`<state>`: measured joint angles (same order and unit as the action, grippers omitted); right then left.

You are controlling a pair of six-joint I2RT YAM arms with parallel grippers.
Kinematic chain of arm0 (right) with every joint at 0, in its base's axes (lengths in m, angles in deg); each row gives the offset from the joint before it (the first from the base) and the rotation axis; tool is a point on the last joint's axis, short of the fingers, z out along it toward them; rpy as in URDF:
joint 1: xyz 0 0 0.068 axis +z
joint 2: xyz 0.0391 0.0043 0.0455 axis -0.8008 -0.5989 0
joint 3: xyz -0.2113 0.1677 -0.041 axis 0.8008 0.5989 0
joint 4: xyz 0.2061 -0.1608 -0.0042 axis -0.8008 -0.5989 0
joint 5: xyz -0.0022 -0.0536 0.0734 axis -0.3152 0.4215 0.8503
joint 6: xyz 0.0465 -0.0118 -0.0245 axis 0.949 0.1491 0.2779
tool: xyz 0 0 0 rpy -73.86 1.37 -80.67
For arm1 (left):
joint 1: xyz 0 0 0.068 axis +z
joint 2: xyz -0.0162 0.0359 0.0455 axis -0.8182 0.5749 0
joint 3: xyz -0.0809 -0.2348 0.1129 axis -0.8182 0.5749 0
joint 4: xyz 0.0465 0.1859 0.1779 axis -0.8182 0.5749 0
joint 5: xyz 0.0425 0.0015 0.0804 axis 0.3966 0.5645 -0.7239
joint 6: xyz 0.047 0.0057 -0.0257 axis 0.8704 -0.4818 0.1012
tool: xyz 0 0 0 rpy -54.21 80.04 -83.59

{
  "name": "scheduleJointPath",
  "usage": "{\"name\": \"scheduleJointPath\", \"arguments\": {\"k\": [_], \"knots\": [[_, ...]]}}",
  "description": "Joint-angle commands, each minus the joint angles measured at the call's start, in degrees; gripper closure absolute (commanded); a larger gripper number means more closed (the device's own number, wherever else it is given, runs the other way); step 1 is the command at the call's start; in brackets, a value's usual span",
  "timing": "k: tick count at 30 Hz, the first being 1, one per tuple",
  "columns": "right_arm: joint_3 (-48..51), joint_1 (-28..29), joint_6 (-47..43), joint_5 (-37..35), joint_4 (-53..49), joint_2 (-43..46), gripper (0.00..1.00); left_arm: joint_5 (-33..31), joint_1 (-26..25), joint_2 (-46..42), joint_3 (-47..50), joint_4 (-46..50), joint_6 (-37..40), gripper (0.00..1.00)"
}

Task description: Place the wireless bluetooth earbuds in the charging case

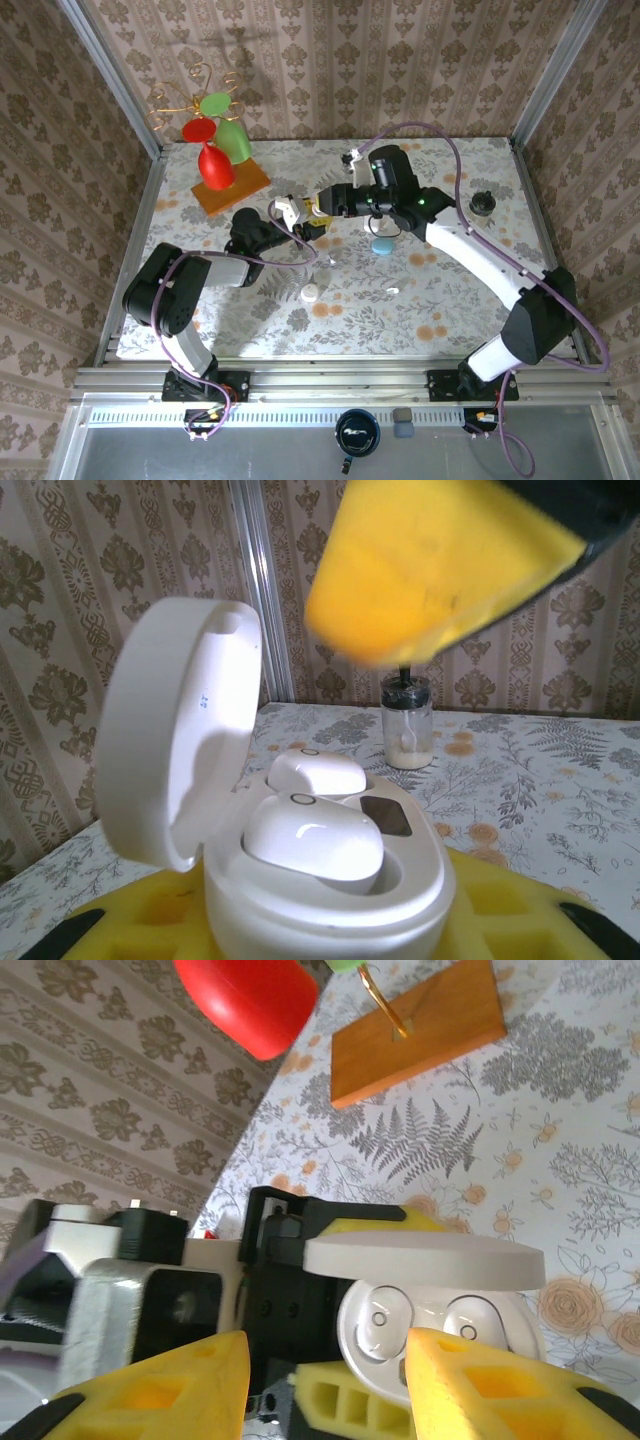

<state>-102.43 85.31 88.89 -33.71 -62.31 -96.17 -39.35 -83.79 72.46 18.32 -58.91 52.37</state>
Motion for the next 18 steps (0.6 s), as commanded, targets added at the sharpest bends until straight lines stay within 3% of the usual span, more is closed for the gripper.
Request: {"name": "scheduleJointPath", "arguments": {"k": [1,6,12,18], "knots": [[-0.1,-0.2,-2.4,1.9,1.2,3.0,0.55,1.3,-0.5,-0.9,-1.2,-2.7,1.5,0.63],[-3.8,-0.3,-3.5,-0.9,-3.0,2.6,0.56,1.7,-0.5,-0.7,-1.0,-2.7,3.0,0.63],[-12.1,-0.9,-3.6,-0.8,-10.5,-4.8,0.55,4.1,-0.9,-1.3,-0.4,-2.7,5.0,0.63],[-14.6,-1.1,-4.0,0.1,-14.6,-8.0,0.54,1.4,-1.8,-1.8,-0.3,-2.9,4.4,0.62]]}}
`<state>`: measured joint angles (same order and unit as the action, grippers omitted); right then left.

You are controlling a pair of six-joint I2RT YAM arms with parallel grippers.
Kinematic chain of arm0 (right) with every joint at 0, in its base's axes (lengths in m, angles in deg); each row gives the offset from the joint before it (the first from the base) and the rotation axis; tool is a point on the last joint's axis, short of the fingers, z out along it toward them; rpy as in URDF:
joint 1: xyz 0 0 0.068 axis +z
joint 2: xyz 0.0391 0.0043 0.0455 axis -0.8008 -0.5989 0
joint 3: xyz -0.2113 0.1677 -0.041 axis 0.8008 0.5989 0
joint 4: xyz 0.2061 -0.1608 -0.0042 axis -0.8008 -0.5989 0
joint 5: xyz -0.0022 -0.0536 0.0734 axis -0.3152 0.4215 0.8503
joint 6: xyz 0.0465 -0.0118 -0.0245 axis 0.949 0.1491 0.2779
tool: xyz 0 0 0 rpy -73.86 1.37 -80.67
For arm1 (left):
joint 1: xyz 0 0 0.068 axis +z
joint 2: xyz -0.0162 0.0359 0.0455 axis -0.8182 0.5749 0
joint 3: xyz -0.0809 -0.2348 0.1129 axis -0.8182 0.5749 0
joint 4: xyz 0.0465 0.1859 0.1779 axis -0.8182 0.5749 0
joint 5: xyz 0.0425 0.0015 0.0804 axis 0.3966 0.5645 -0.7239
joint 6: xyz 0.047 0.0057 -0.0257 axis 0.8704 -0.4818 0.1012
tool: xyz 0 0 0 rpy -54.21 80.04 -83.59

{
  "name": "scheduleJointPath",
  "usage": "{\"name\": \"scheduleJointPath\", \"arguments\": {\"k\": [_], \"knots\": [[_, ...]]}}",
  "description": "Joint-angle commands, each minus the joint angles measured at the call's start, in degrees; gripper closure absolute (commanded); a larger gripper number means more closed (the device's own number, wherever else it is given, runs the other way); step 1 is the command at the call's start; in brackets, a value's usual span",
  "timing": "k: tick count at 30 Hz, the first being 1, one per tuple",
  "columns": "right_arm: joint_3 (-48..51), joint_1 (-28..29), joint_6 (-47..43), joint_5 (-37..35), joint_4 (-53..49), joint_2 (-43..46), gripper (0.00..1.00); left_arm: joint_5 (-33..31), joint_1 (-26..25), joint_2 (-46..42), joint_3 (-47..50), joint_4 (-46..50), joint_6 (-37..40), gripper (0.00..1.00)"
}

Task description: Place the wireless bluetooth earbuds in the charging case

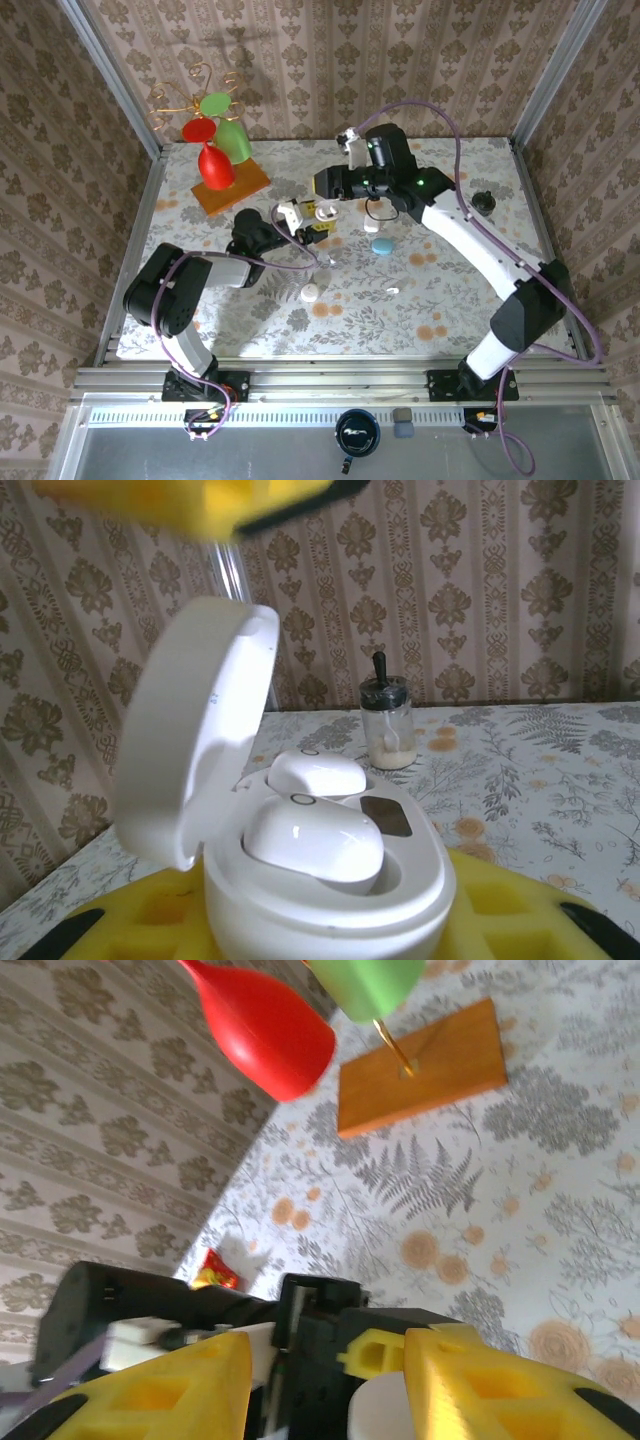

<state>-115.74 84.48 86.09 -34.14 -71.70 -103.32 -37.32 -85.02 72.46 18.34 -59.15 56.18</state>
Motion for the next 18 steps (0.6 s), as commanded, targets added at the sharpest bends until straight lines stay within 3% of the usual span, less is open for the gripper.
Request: {"name": "scheduleJointPath", "arguments": {"k": [1,6,10,15,18], "knots": [[-0.7,-0.3,-1.4,0.5,-5.2,-0.2,0.54,-1.7,-0.7,-1.8,-0.5,-2.6,-0.4,0.63],[5.0,-1.0,-0.3,0.2,-1.7,4.9,0.53,-3.8,-0.8,-1.5,-1.5,-2.6,-5.5,0.64],[11.1,-3.5,6.0,1.0,4.7,9.3,0.51,-3.5,-0.9,-1.3,-1.9,-2.6,-8.5,0.63],[18.7,-7.9,16.0,10.7,14.8,11.0,0.33,-3.2,-1.4,-1.7,-2.6,-2.8,-12.5,0.63],[22.1,-9.1,21.7,16.6,21.7,10.3,0.28,-3.4,-2.0,-1.8,-3.0,-2.8,-14.3,0.63]]}}
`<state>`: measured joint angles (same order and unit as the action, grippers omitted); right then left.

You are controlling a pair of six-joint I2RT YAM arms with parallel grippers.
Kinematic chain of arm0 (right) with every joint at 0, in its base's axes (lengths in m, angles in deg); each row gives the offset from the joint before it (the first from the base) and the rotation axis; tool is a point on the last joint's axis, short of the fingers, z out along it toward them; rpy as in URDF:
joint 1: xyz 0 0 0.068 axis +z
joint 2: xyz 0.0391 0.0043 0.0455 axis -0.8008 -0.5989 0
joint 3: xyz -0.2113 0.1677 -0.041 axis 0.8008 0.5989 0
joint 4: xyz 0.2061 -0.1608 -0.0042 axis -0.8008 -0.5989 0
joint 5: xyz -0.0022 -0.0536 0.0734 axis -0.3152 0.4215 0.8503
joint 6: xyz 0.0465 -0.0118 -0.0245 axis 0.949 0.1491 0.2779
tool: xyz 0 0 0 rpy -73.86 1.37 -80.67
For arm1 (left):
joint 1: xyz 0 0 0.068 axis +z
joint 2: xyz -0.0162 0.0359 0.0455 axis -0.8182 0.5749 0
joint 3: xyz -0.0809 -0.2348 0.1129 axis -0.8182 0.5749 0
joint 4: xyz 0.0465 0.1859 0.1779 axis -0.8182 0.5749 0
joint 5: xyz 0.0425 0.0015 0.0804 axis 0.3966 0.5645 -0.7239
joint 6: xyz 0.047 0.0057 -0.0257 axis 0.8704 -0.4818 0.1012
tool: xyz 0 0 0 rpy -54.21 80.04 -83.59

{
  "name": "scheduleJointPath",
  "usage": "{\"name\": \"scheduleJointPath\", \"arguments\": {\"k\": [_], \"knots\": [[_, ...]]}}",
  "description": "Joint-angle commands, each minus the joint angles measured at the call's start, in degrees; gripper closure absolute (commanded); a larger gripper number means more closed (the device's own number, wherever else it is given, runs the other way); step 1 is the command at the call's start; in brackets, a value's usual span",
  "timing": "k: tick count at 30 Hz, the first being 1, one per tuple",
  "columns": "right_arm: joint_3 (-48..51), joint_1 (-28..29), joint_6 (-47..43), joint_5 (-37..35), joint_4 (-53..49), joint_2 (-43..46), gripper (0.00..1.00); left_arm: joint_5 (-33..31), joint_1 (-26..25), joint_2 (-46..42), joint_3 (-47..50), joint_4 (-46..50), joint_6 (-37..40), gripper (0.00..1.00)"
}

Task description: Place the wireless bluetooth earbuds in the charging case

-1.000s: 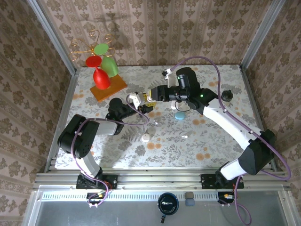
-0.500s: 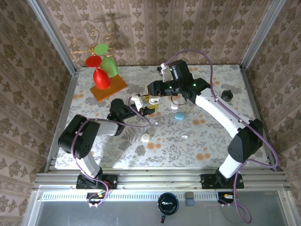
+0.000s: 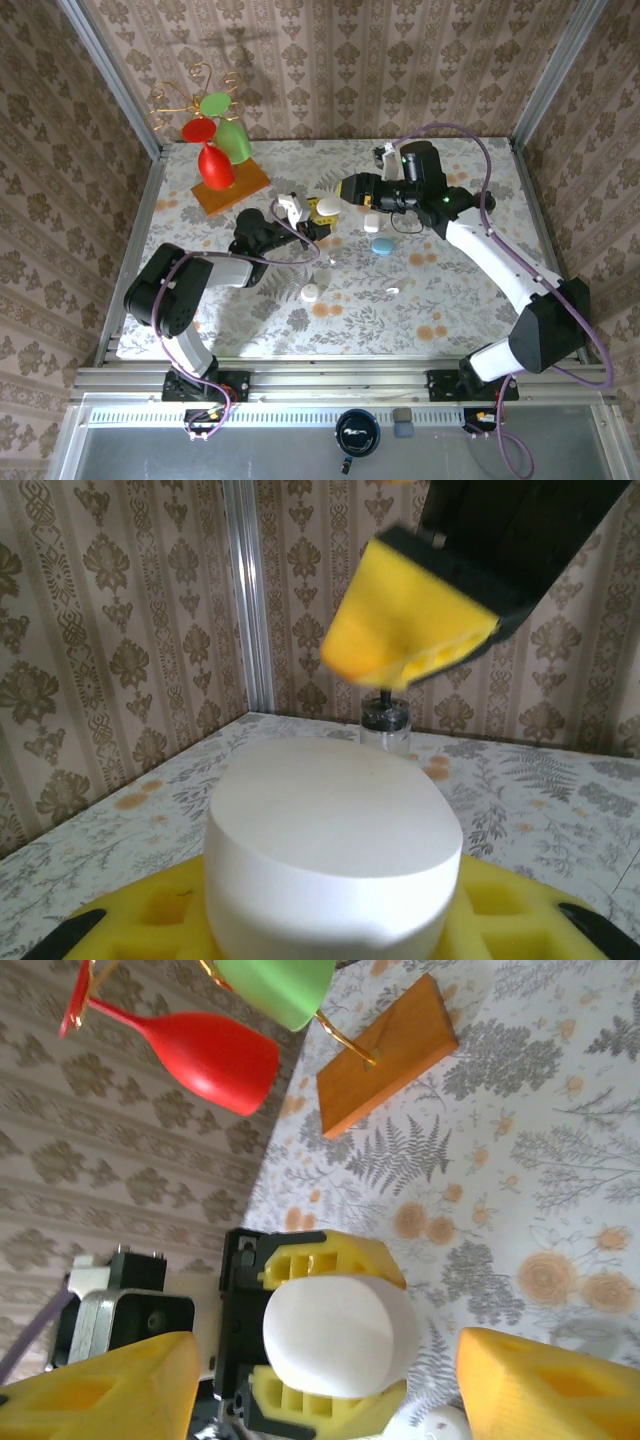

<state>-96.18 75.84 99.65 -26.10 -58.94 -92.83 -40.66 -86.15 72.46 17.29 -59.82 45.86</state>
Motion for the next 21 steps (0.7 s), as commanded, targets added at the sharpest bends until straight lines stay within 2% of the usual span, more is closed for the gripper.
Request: {"name": "scheduleJointPath", "arguments": {"k": [1,6,12,15,18,21], "knots": [[3.2,-0.7,9.7,10.1,10.8,-0.6,0.28,-0.1,-0.9,-1.8,-2.2,-2.1,-4.9,0.63],[6.5,-0.9,16.9,15.2,19.2,-2.5,0.31,-0.2,-1.1,-1.5,-3.6,-2.1,-8.7,0.65],[8.1,-1.2,23.1,17.4,26.4,-4.3,0.36,0.4,-1.9,-1.5,-3.9,-2.1,-7.2,0.63],[9.0,-1.6,25.8,18.3,30.1,-4.8,0.46,0.3,-1.9,-1.6,-3.9,-2.1,-6.9,0.62],[9.5,-2.1,25.8,18.0,30.2,-4.5,0.6,0.3,-1.9,-1.5,-3.6,-2.0,-6.4,0.62],[10.3,-2.5,25.8,17.4,30.4,-4.1,0.7,0.2,-2.0,-1.5,-3.6,-2.0,-6.0,0.61]]}}
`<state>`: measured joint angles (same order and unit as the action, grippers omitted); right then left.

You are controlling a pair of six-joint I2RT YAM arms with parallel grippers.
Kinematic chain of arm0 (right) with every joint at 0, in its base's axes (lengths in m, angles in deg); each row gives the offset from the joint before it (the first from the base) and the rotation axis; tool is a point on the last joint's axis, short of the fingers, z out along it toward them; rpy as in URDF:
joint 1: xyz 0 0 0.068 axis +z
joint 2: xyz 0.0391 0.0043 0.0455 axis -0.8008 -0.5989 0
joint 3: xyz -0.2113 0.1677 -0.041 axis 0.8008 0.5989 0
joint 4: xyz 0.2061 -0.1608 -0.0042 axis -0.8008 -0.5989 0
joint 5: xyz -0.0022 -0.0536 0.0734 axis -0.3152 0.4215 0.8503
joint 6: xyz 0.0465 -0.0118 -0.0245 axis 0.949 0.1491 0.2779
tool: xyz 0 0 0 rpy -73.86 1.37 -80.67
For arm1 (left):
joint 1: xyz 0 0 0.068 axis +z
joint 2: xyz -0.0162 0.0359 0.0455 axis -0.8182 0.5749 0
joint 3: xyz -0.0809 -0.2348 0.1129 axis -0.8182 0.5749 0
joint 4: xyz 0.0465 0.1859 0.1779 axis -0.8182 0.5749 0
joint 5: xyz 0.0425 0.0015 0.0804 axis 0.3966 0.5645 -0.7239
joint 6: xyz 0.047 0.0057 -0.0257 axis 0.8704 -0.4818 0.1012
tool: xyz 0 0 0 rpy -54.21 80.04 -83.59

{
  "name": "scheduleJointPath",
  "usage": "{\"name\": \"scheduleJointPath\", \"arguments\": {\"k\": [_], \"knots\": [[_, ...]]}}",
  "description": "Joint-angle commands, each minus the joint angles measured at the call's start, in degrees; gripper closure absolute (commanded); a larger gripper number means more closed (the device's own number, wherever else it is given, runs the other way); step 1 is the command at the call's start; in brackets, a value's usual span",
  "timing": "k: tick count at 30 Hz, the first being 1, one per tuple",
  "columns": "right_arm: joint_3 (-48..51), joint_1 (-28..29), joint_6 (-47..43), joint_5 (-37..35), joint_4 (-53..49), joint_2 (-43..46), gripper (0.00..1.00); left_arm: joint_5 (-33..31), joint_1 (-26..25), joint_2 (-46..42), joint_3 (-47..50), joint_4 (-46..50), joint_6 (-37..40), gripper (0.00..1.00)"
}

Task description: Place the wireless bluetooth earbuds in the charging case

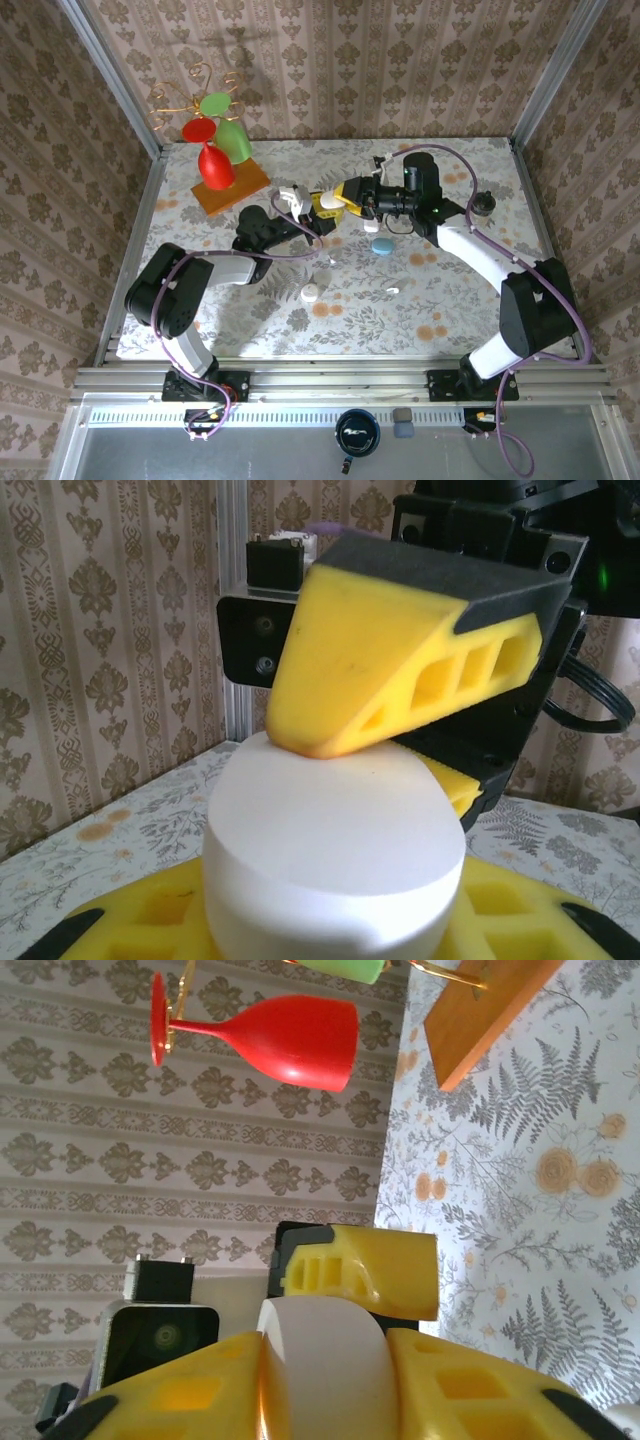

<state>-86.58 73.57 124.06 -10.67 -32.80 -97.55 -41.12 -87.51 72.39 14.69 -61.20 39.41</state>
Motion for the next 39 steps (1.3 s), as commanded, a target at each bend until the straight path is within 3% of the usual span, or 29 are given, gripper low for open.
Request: {"name": "scheduleJointPath", "arguments": {"k": [1,6,8,11,14,24,39], "knots": [[1.0,-0.3,1.3,1.8,4.5,0.8,0.72,0.6,-0.6,-1.4,-0.9,-0.6,0.7,0.6],[1.5,-0.8,0.8,0.4,4.1,1.1,0.78,-0.2,-0.6,-2.1,0.1,-0.6,3.3,0.39],[1.7,-1.1,-0.2,-0.8,3.3,1.4,0.79,-1.5,-0.6,-2.7,1.1,-0.5,5.2,0.24],[2.1,-1.9,-1.9,-3.1,1.5,1.4,0.79,-3.2,-0.5,-3.5,2.7,-0.4,7.3,0.09],[2.7,-2.7,-4.5,-5.9,-1.0,0.7,0.8,-5.8,-0.4,-4.5,4.7,-0.1,9.2,0.0],[-0.7,-2.6,-13.7,-12.8,-7.2,-9.6,0.8,-15.4,0.2,-9.0,12.2,3.0,11.9,0.0],[-13.6,2.1,-20.6,-18.4,-12.0,-31.4,0.79,-31.6,0.0,-17.1,16.0,19.7,16.6,0.0]]}}
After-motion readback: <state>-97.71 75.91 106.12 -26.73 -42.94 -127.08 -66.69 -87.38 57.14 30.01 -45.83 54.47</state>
